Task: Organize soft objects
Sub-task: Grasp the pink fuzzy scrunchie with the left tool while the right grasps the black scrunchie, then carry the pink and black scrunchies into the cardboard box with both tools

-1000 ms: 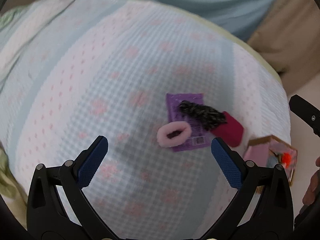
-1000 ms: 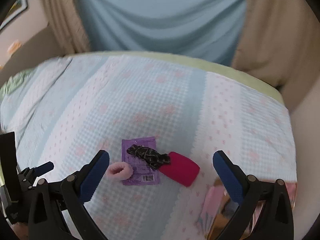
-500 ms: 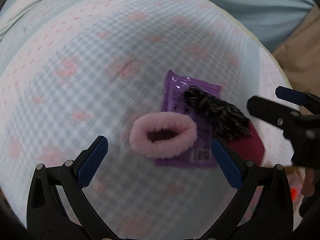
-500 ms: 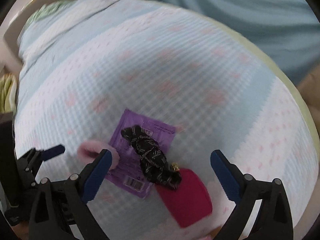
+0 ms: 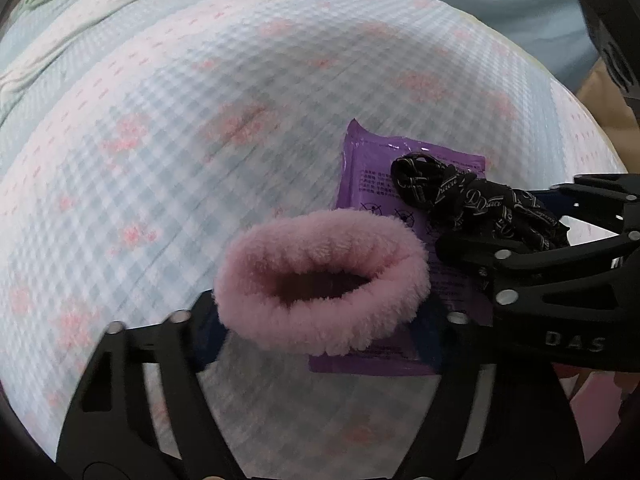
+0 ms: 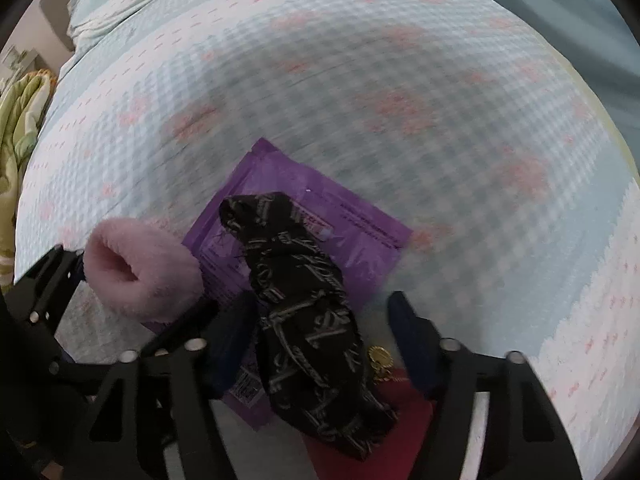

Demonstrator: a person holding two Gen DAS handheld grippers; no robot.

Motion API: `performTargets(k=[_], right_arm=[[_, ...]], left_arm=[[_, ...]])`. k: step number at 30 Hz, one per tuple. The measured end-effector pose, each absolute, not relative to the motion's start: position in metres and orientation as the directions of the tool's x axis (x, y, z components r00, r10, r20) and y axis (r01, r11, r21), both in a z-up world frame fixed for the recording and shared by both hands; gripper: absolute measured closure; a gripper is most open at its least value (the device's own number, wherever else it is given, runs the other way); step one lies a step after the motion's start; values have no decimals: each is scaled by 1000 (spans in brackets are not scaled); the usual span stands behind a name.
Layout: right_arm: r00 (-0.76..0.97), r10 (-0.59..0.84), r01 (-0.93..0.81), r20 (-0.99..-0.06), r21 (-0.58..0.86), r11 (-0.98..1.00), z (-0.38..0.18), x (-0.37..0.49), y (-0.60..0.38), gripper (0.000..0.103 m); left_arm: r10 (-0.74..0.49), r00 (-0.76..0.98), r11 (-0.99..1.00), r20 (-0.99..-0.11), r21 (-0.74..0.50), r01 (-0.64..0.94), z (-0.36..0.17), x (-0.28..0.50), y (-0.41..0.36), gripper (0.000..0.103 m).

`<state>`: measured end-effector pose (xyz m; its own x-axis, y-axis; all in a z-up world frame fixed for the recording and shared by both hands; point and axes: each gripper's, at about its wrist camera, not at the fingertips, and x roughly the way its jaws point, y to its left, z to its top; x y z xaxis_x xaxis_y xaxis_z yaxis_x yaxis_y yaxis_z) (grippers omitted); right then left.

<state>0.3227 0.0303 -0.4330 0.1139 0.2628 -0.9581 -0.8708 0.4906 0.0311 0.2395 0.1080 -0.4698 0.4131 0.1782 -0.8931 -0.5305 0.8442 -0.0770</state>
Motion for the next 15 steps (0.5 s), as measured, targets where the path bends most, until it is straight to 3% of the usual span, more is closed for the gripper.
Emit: performTargets(k=[2, 4, 6, 8, 15], right_arm=[[115, 277, -874, -954, 35, 485, -435, 322, 32, 54], [116, 285, -877, -951, 36, 479, -434, 319, 36, 68], [124, 293, -878, -948, 33, 478, -432, 318, 39, 70], [141, 295, -875, -945, 21, 483, -430, 315, 43, 71], [185, 315, -840, -931, 17, 542, -401, 314, 35, 71]], left_arm=[[171, 420, 849, -891, -83, -521, -469, 239, 109, 46], [161, 428, 855, -889, -91, -511, -466, 240, 112, 55], [153, 433, 858, -889, -98, -504, -465, 241, 116, 63], [137, 437, 861, -889, -112, -497, -462, 239, 121, 65], [127, 469, 874, -874, -125, -470, -440, 231, 129, 66]])
